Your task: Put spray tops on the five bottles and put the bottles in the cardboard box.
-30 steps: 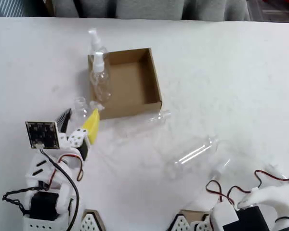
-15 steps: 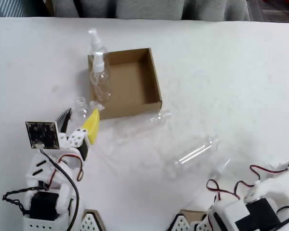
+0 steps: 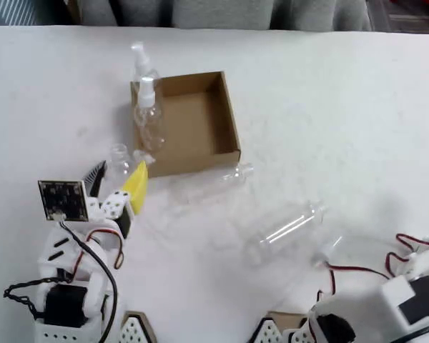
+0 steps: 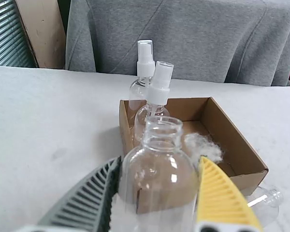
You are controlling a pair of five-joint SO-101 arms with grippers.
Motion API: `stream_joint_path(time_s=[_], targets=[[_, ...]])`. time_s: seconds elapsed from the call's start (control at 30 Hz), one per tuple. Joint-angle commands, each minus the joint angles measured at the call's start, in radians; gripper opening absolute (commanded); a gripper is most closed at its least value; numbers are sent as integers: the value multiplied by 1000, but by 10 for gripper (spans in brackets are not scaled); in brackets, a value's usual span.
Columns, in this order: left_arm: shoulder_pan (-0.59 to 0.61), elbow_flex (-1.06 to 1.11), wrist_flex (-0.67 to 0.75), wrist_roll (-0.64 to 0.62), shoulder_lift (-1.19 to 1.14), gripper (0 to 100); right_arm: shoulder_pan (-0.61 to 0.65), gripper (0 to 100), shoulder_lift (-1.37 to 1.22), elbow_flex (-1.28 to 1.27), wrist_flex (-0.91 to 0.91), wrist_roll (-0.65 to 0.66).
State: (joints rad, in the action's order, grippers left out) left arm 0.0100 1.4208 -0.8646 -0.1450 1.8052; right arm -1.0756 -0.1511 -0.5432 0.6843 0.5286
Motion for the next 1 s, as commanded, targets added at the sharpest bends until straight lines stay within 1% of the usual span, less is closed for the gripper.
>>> stream_joint_path(time_s=[0.0,0.23,0.33,0.47,0.73,0.87,0.93,0.97], targets=[[2,-35,6,-12,16,22,-28,16,-39,130,-7,-38],[2,-35,5,-12,16,22,-7,16,-74,222,21,-64],[2,-35,3,-12,16,22,22,16,-96,265,21,-112],[2,-35,2,-12,16,22,82,16,-147,316,21,-137],[2,-34,2,-12,16,22,197,16,-236,460,21,-267],[2,-34,2,-12,16,22,269,16,-298,574,21,-307],[2,-34,2,-12,16,22,285,18,-323,637,48,-338],[2,-34,2,-12,16,22,286,19,-331,675,91,-354]])
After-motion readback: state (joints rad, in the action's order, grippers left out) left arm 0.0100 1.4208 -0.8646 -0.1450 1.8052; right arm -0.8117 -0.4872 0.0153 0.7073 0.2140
